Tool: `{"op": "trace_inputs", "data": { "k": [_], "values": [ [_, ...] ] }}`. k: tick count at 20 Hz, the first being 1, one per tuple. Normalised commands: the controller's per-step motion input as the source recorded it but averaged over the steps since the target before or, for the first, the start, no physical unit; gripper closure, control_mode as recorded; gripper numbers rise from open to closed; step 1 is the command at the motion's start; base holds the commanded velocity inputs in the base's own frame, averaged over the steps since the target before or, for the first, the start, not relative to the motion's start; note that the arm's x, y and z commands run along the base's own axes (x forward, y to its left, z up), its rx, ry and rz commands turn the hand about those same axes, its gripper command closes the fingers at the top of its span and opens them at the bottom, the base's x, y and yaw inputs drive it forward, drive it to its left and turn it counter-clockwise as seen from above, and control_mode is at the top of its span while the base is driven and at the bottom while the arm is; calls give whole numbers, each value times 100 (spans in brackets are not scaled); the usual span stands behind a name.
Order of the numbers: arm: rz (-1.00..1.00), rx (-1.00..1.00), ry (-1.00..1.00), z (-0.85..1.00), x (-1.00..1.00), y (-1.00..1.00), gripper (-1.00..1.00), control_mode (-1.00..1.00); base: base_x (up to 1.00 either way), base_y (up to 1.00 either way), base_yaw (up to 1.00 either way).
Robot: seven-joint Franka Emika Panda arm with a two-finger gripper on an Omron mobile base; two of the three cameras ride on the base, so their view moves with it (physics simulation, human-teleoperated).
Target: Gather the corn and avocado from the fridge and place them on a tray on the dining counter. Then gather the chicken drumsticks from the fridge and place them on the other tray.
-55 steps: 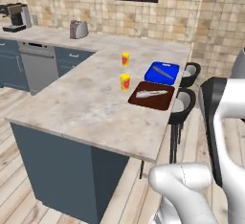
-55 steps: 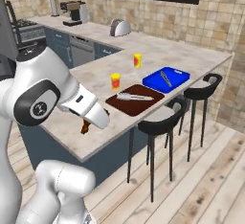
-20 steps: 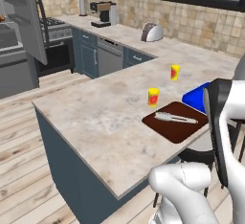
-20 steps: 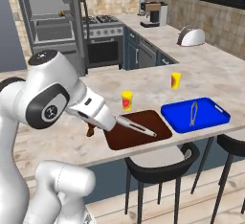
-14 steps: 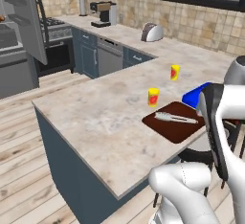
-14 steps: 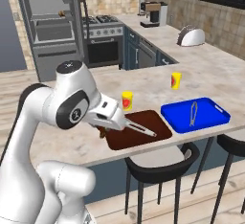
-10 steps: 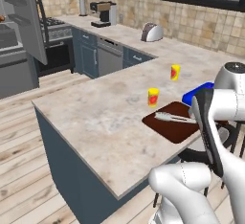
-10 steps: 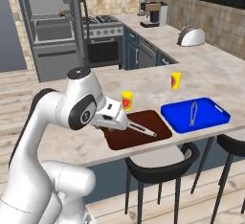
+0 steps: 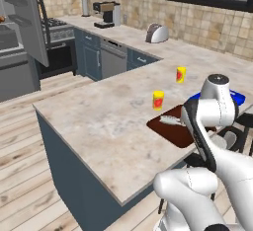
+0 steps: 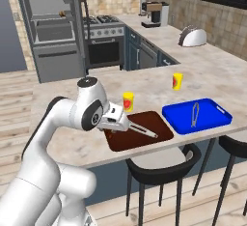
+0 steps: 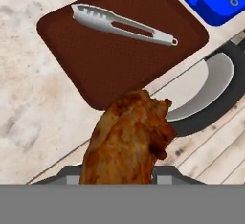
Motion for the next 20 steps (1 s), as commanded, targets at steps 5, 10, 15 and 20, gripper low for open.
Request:
{"op": "trace_inputs", "data": {
  "k": [5,10,15,20],
  "values": [
    [0,0,-3,-29,35,0,100,-100,0,0,0],
    [0,0,-8,-33,31,0,100,-100,0,0,0],
    [0,0,-6,-36,29,0,100,-100,0,0,0],
    [0,0,-1,-36,25,0,100,-100,0,0,0]
  ]
}}
